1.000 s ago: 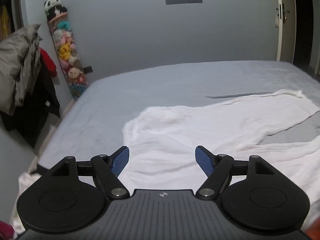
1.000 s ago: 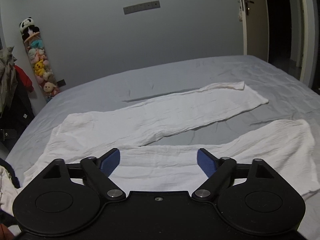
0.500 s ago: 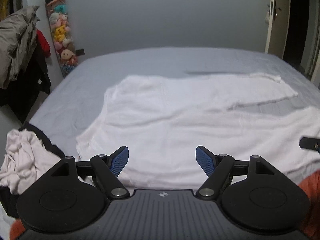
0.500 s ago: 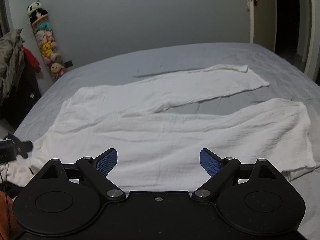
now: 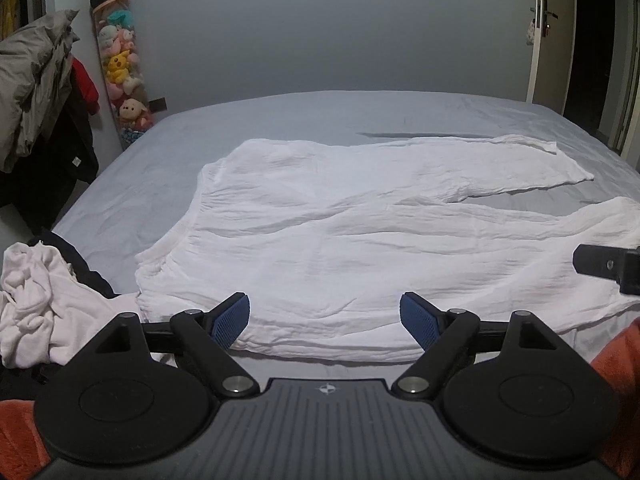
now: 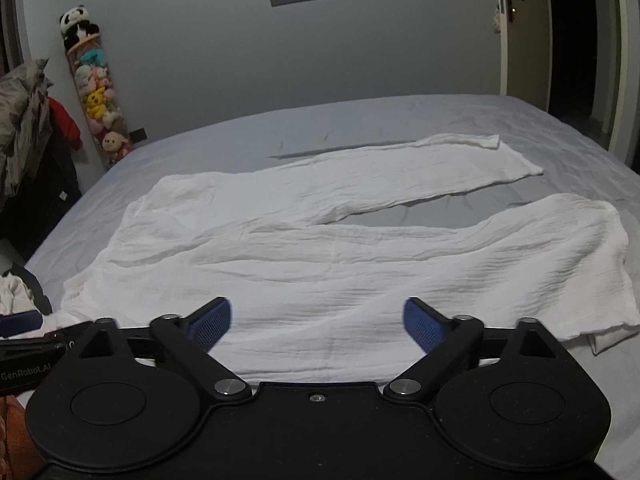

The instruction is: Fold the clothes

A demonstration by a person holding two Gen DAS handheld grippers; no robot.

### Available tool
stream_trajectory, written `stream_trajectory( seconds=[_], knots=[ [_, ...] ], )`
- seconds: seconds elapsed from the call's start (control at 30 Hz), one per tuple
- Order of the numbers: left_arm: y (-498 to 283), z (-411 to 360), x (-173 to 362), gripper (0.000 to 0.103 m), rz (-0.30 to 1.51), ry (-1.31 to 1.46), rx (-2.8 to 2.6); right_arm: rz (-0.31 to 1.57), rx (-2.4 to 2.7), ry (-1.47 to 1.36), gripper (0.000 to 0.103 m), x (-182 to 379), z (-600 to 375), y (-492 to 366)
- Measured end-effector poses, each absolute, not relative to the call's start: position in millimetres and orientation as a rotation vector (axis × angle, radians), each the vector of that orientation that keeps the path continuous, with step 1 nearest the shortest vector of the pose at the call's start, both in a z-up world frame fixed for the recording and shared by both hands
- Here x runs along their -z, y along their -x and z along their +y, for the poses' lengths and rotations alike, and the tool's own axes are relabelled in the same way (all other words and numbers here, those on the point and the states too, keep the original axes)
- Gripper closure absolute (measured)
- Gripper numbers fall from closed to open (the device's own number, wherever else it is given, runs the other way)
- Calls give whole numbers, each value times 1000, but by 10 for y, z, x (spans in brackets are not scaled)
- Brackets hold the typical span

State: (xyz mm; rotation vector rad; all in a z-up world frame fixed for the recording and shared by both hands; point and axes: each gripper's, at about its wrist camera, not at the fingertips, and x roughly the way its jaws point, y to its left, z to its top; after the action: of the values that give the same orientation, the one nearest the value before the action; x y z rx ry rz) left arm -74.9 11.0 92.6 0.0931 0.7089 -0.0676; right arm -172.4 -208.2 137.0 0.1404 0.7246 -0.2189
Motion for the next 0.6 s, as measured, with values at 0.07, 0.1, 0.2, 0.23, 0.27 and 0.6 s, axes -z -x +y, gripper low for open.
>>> stream_trajectory(
  seconds=[0.07, 0.1, 0.2, 0.23, 0.27, 0.6],
  knots=[
    [726, 121, -892, 20, 717, -96, 75, 727, 211, -121, 1, -1350, -2048, 1704],
    [717, 121, -875, 20, 725, -104, 78, 732, 213, -120, 1, -1342, -2044, 1697],
    [714, 119, -853, 20, 722, -111, 76, 750, 223, -124, 1, -1308, -2042, 1653],
    [715, 120, -846, 20, 719, -110, 77, 758, 221, -129, 1, -1295, -2046, 1634],
    [718, 119, -840, 20, 716, -113, 77, 761, 216, -130, 1, -1287, -2047, 1625],
    [747, 133, -828, 20, 709, -65, 105, 770, 225, -89, 1, -1272, -1997, 1615]
  ],
)
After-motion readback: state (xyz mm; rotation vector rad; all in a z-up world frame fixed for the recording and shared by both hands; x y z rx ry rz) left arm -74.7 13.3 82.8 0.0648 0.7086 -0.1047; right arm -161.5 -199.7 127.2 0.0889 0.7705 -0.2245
